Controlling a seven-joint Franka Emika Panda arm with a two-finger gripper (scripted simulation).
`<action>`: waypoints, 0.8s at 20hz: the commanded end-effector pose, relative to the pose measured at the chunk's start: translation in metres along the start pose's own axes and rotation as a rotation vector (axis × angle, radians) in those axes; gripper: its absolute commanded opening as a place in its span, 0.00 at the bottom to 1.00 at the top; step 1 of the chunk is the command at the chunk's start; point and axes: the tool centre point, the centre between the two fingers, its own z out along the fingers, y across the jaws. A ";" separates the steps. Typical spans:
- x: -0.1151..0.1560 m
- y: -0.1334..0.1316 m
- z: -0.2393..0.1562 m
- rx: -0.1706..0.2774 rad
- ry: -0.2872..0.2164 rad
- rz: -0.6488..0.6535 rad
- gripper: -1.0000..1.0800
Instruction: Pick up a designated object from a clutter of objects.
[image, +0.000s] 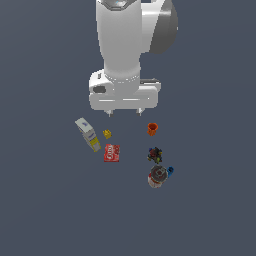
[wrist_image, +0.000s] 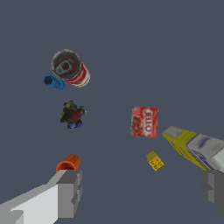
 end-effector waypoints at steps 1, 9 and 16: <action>0.000 0.005 0.002 0.000 0.001 -0.021 0.96; -0.003 0.031 0.015 0.000 0.009 -0.127 0.96; -0.008 0.061 0.029 -0.003 0.018 -0.249 0.96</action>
